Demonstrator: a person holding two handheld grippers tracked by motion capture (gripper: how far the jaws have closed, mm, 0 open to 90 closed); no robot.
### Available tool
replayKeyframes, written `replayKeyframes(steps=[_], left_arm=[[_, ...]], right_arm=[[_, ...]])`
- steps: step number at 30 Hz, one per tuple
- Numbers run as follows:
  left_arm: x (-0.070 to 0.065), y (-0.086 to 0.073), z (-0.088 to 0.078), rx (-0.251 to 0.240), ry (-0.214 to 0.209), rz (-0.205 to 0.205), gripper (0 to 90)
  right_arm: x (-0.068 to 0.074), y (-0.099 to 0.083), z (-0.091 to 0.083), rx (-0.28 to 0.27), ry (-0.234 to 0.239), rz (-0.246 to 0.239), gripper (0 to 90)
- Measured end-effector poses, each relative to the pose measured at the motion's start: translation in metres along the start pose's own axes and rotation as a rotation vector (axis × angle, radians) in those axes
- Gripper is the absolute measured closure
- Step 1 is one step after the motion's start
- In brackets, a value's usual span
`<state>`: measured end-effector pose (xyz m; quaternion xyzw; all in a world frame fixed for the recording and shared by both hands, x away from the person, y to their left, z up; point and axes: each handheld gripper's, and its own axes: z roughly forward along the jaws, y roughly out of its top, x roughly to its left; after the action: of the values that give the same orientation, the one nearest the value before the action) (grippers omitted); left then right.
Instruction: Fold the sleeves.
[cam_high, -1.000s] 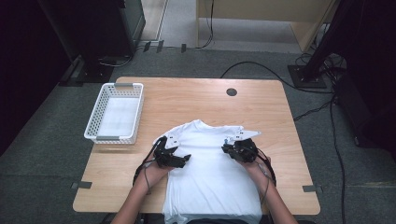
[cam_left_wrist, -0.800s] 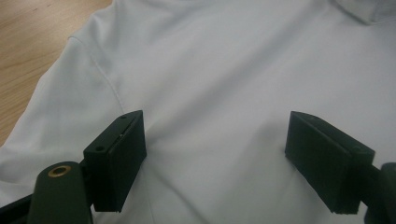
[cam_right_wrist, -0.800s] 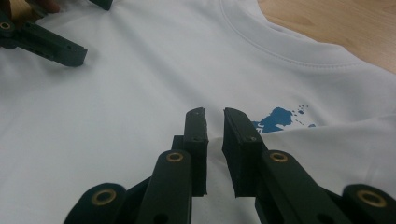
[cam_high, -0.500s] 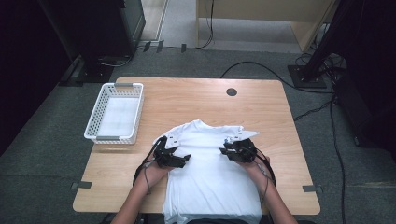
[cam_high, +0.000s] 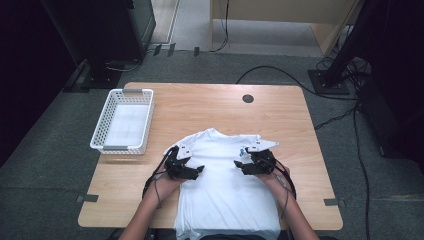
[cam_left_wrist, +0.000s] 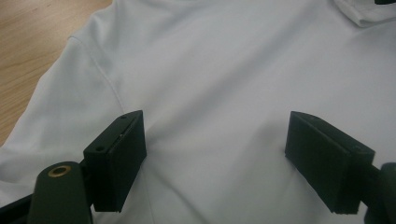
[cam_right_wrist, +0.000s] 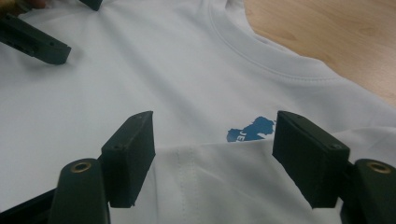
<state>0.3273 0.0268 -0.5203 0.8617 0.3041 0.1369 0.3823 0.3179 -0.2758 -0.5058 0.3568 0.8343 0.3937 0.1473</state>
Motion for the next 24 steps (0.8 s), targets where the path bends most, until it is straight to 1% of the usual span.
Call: replayKeyframes(steps=[5,9,11,13,18,24], left_arm=[[0.0,0.0,0.0,0.001,0.0,0.001,20.9],[0.0,0.0,0.0,0.0,0.0,0.0,20.9],[0.0,0.0,0.0,0.0,0.0,0.0,20.9],[0.0,0.0,0.0,0.001,0.0,0.0,20.9],[0.0,0.0,0.0,0.001,0.0,0.001,20.9],[0.0,0.0,0.0,0.001,0.0,0.001,20.9]], right_arm=[[-0.003,-0.001,-0.001,-0.017,-0.015,-0.006,24.6],[-0.006,-0.003,-0.002,-0.025,-0.012,0.012,22.3],[-0.007,-0.004,-0.002,-0.03,-0.018,0.011,20.8],[-0.007,-0.004,-0.003,-0.032,-0.013,0.015,19.3],[-0.009,-0.006,-0.003,-0.029,-0.029,0.019,17.8],[-0.012,-0.009,-0.005,-0.032,-0.031,0.026,16.5]])
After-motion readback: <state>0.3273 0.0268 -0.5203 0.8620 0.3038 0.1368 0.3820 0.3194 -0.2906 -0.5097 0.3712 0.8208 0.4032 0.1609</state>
